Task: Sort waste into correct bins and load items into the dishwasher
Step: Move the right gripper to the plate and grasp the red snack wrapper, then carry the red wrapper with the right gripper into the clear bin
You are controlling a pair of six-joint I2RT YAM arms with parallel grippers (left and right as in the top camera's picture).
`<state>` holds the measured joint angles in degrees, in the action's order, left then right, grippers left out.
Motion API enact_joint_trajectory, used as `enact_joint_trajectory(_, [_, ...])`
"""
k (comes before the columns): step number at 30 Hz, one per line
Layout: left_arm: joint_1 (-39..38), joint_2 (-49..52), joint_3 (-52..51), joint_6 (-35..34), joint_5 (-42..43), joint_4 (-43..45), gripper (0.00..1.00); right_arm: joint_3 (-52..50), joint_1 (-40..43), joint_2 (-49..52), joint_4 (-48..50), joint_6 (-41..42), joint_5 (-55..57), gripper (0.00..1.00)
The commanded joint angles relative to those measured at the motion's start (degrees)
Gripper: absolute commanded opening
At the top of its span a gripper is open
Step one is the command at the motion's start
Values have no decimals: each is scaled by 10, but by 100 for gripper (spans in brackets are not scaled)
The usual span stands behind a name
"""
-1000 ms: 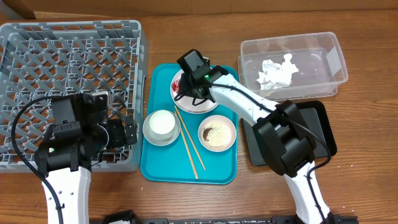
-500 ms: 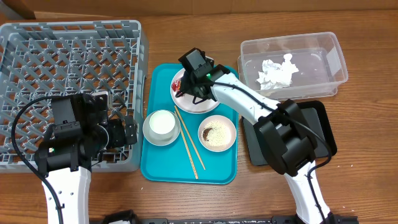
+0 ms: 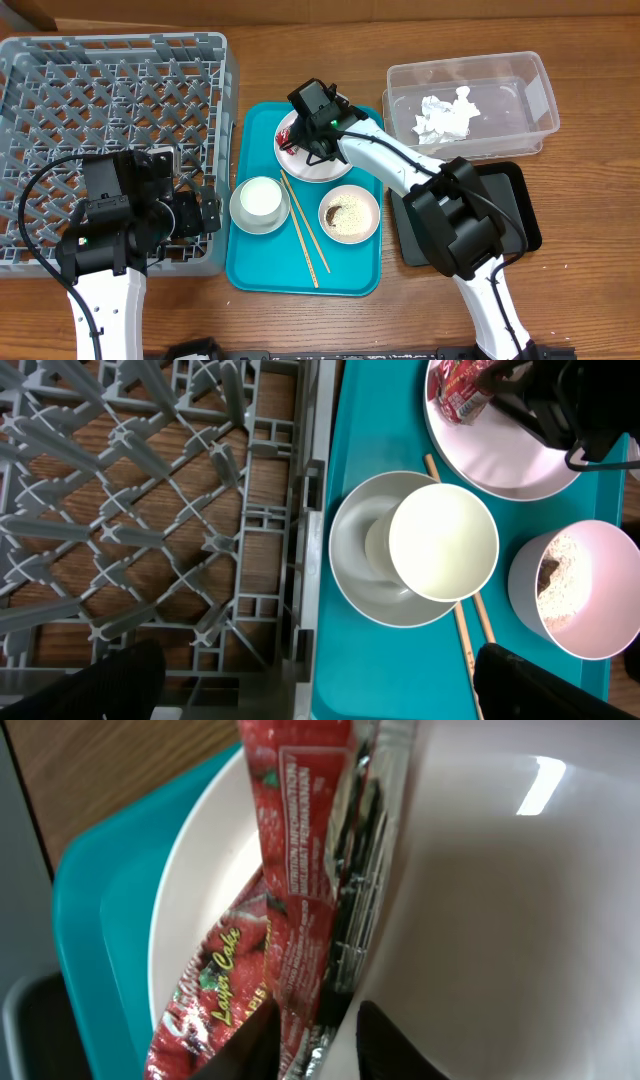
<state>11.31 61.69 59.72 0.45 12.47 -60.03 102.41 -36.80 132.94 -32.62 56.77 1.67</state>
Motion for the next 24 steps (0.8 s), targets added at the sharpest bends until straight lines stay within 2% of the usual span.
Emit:
enact_joint_trajectory(1, [3, 1, 13, 8, 11, 0, 100, -1, -2, 6, -8, 5, 1, 10])
enact_joint_trajectory(2, [3, 1, 13, 8, 11, 0, 100, -1, -2, 6, -13, 5, 1, 4])
enact_joint_trajectory(7, [3, 1, 13, 8, 11, 0, 100, 1, 4, 2, -47, -2, -3, 4])
enact_joint_trajectory(18, [3, 1, 13, 9, 10, 3, 100, 5, 79, -181, -154, -241, 39, 4])
enact_joint_trajectory(20, [3, 1, 13, 9, 11, 3, 100, 5, 112, -235, -184, -242, 48, 4])
enact_joint_trajectory(24, [3, 1, 13, 9, 11, 3, 100, 5, 171, -268, -225, -238, 48, 4])
